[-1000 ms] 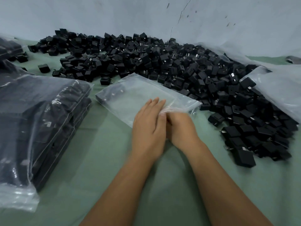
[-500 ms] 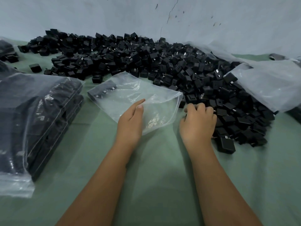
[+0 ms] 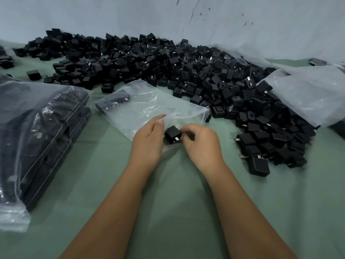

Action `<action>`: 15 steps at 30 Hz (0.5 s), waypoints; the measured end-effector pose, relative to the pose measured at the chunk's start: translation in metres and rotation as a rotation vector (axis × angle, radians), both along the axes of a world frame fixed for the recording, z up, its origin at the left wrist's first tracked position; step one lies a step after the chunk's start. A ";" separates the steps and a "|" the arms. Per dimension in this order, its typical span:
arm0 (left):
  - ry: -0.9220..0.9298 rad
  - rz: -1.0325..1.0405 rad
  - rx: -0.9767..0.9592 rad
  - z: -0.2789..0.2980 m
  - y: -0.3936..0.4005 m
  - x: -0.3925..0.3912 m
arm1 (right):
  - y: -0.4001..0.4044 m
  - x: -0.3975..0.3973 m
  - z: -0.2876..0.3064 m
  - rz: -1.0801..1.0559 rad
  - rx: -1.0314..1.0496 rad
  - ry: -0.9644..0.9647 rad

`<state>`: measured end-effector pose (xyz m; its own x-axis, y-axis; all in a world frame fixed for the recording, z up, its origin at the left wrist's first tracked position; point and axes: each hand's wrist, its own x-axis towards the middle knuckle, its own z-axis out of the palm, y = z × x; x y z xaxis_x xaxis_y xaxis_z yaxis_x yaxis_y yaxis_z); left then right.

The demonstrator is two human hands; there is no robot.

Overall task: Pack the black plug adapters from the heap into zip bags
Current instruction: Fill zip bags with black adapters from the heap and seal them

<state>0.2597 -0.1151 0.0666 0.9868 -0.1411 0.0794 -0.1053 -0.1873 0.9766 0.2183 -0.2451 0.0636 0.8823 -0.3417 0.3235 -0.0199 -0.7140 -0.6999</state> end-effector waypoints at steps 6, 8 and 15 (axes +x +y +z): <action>-0.011 0.008 0.027 -0.001 -0.001 0.001 | 0.001 -0.011 0.009 -0.016 -0.040 -0.107; -0.011 0.009 0.032 0.000 0.000 0.001 | 0.002 -0.014 0.012 0.023 -0.029 -0.084; -0.021 0.000 0.028 0.001 0.000 -0.001 | 0.009 -0.014 0.012 0.119 -0.403 -0.007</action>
